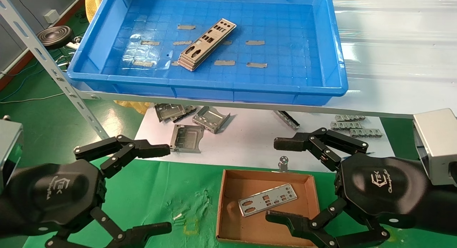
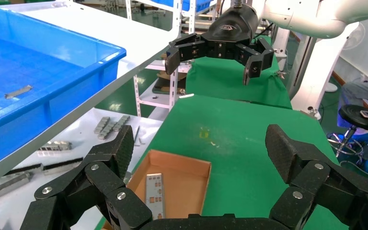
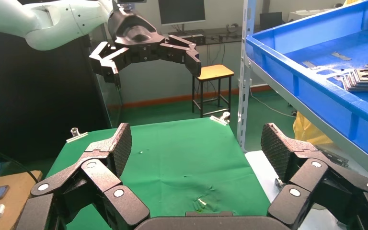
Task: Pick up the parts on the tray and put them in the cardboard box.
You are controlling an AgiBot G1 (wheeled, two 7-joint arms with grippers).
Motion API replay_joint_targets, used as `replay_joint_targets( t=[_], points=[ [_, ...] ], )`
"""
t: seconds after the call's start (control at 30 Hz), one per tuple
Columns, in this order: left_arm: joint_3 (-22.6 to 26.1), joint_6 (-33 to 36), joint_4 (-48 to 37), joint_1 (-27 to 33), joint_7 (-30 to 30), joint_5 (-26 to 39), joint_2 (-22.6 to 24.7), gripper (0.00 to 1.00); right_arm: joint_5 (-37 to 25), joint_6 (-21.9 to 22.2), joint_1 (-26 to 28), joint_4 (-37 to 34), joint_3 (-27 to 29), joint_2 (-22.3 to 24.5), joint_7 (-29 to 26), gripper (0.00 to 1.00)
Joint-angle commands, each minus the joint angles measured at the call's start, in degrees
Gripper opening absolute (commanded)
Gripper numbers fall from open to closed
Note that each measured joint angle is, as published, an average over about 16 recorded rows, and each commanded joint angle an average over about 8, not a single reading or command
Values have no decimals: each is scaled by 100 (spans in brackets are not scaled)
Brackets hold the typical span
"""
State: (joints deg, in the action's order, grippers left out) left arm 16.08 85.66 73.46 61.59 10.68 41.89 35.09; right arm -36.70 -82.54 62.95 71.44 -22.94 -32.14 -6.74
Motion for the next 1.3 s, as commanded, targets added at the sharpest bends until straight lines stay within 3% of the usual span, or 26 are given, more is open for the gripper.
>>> replay_joint_targets(
  t=[0.03, 0.1, 0.37, 1.3],
  points=[
    [0, 0, 0, 0, 0, 0, 0, 100, 0, 0, 0, 0, 0, 0, 0, 100],
    [0, 0, 0, 0, 0, 0, 0, 100, 0, 0, 0, 0, 0, 0, 0, 98],
    [0, 0, 0, 0, 0, 0, 0, 100, 0, 0, 0, 0, 0, 0, 0, 0],
    [0, 0, 0, 0, 0, 0, 0, 100, 0, 0, 0, 0, 0, 0, 0, 0]
  ],
)
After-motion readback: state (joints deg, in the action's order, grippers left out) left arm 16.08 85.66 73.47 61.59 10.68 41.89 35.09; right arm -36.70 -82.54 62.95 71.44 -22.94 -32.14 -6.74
